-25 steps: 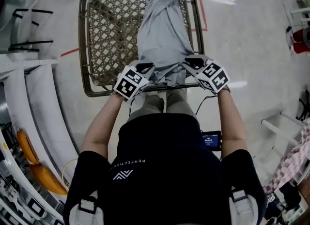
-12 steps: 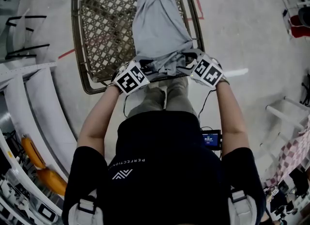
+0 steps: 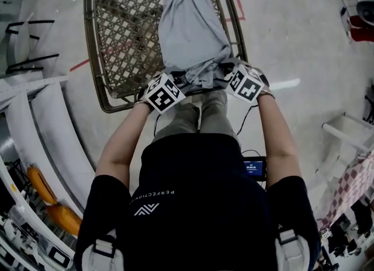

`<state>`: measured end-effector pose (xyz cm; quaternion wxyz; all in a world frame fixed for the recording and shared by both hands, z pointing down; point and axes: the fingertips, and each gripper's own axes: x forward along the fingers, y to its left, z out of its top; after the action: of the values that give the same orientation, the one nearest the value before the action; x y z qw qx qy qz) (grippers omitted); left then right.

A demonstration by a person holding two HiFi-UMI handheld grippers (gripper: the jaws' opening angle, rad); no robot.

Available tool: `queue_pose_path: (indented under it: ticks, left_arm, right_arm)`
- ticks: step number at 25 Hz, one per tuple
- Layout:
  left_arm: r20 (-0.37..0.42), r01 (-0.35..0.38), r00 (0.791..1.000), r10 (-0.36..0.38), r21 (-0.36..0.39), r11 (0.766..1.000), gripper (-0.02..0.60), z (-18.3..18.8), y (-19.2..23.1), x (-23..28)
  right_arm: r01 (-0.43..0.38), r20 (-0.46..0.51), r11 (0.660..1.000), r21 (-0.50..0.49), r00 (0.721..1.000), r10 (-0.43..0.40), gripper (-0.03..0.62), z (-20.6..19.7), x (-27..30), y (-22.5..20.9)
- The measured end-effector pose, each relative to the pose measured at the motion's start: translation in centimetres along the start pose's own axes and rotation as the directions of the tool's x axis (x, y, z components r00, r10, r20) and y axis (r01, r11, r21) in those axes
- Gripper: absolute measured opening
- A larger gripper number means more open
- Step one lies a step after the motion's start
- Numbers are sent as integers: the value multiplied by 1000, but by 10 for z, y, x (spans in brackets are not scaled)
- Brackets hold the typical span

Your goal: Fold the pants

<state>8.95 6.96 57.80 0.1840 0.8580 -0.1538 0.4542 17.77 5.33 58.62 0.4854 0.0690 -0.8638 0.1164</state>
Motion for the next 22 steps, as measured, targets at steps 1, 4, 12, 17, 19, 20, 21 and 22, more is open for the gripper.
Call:
queue_pose_path:
  ticks: [1,4,12,17,19,20,21,22]
  left_arm:
    - [-1,-8,1000,8,0,1000,165,0,1,0]
    - [-8,-23,1000,24,11,1000,114,-2,4,-2]
    - [-7,-21,1000,21,30,999,49,-7,-1,-1]
    - [-17,31,999,-30,83,996,100,-13,-10,-2]
    - [-32,41,999,-37,135,990,143,-14,-15,-1]
    - [-37,39,999,-34,157,987,149,-15,-17,0]
    - [-39,37,999,-31,170,985,149,-16,-17,0]
    - [-37,37,999,-31,174,984,149,-16,-18,0]
  right_arm:
    - [5,-5,1000,-12,1000,-6,232,-1,0,0]
    - [19,-20,999,-39,1000,-20,196,-1,0,1]
    - [49,1,999,-19,999,-49,49,-5,1,3]
    - [30,-6,999,18,1000,-30,44,-7,0,6]
    - [16,-19,1000,26,1000,-16,44,-8,0,8]
    - [11,-26,999,35,1000,-10,44,-9,-1,9]
    - [5,-31,999,46,1000,-4,43,-10,-1,9]
    - [-1,-33,998,58,999,2,43,-12,-2,10]
